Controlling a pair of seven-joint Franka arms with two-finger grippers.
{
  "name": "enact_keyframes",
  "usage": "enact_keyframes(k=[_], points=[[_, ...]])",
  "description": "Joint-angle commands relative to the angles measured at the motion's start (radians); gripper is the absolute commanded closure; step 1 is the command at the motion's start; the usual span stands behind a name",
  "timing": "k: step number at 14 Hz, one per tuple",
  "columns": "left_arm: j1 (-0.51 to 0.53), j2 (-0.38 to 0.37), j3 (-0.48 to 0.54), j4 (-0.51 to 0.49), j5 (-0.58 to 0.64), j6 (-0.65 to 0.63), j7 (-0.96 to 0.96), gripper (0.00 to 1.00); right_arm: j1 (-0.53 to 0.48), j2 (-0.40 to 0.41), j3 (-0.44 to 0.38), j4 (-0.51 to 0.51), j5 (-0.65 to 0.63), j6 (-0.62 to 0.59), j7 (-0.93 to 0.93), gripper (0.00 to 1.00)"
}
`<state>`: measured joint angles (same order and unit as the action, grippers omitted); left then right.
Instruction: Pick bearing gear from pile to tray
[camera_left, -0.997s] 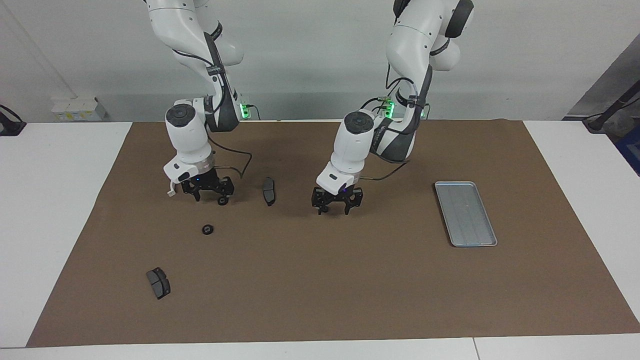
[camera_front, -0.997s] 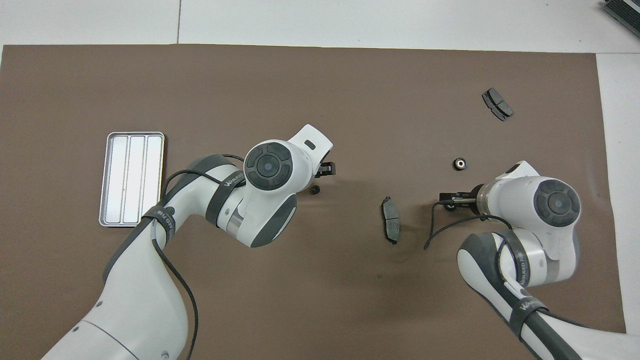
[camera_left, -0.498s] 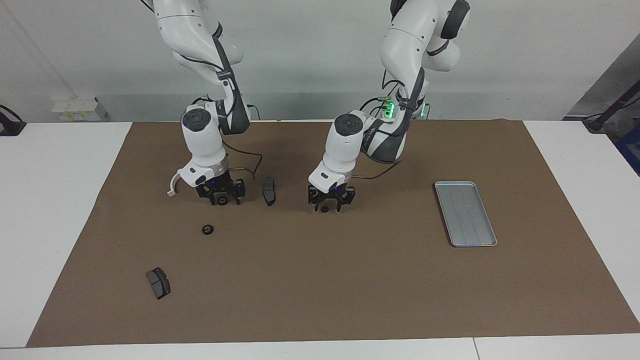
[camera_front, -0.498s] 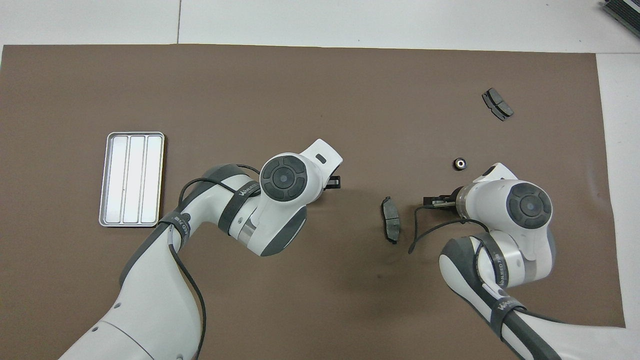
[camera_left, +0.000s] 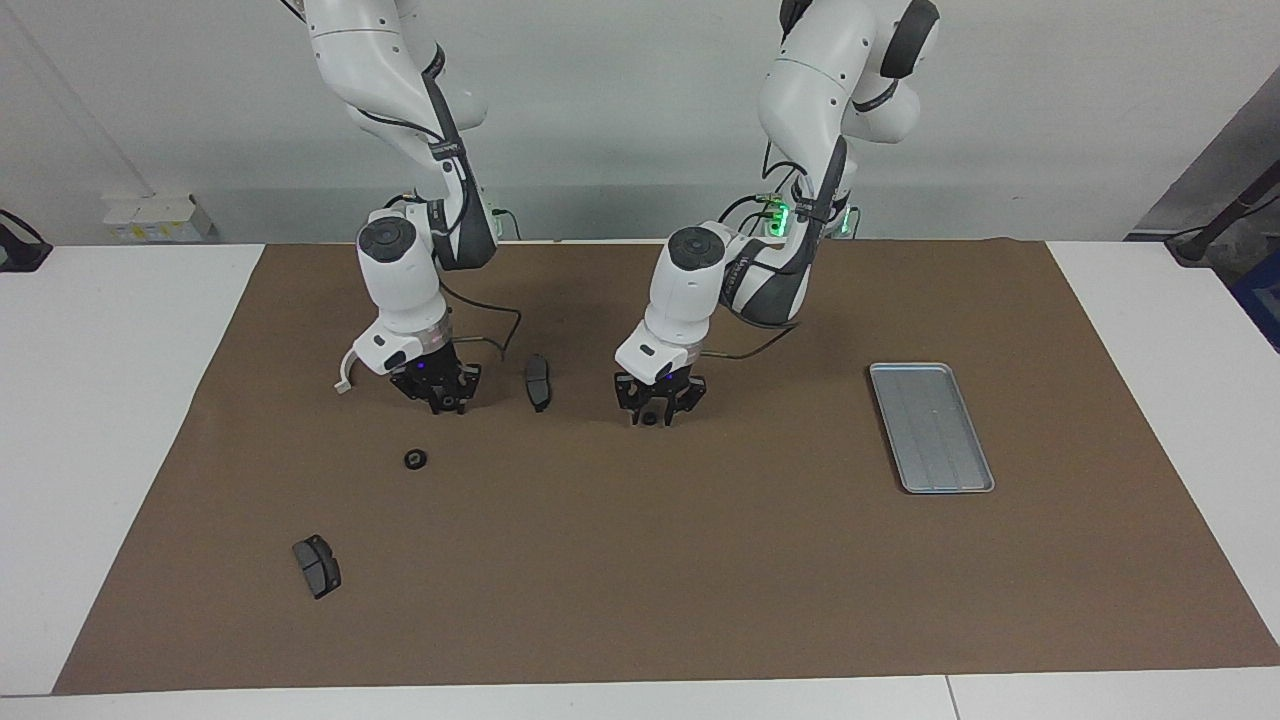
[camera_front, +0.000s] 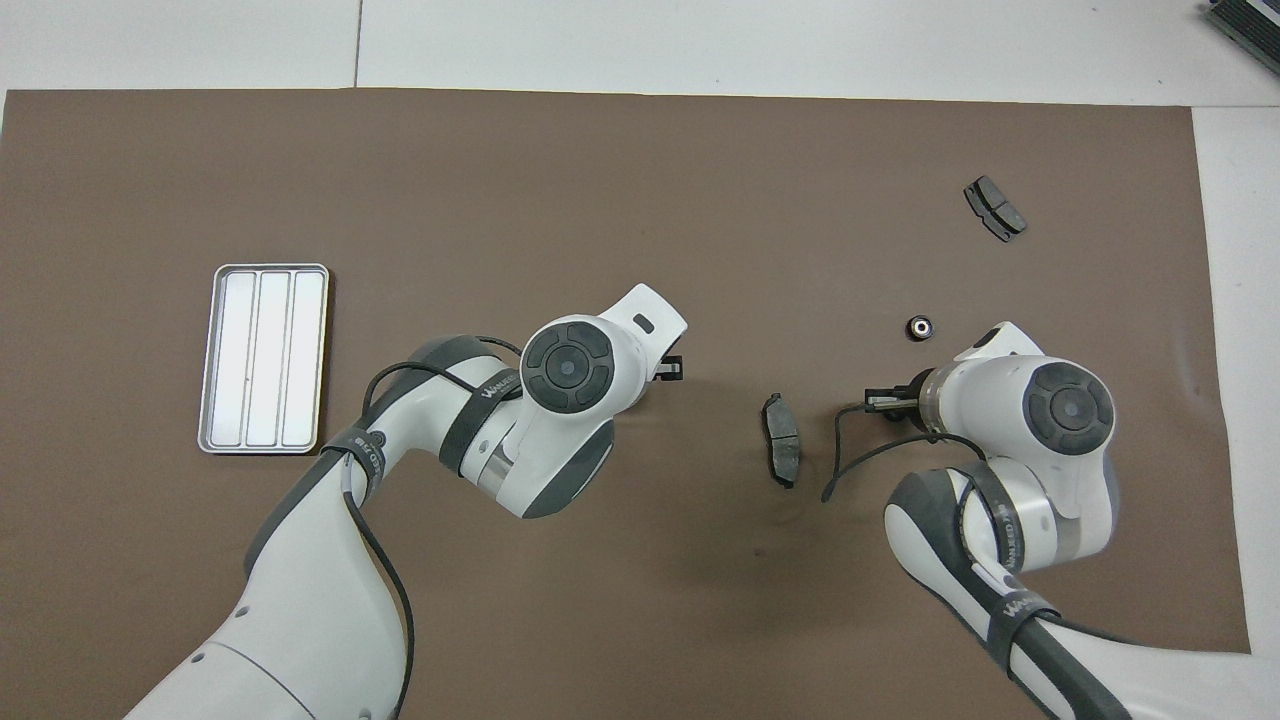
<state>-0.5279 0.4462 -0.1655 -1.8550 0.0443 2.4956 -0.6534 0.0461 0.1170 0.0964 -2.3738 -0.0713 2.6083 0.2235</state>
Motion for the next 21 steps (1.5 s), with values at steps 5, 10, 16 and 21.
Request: enact_keyframes(k=[5, 10, 16, 21], points=[[-0.023, -0.015, 0.015, -0.039, 0.020, 0.031, -0.006, 0.65, 0.006, -0.025, 0.006, 0.060, 0.004, -0.054, 0.054, 1.00], [-0.011, -0.017, 0.015, -0.026, 0.020, 0.005, -0.006, 0.90, 0.037, -0.045, 0.009, 0.143, 0.004, -0.166, 0.094, 1.00], [0.081, -0.018, 0.021, 0.120, 0.016, -0.187, 0.000, 1.00, 0.080, -0.034, 0.011, 0.195, 0.004, -0.201, 0.164, 1.00], [0.227, -0.122, 0.017, 0.114, 0.008, -0.342, 0.079, 1.00, 0.207, 0.027, 0.009, 0.329, 0.005, -0.292, 0.341, 1.00]])
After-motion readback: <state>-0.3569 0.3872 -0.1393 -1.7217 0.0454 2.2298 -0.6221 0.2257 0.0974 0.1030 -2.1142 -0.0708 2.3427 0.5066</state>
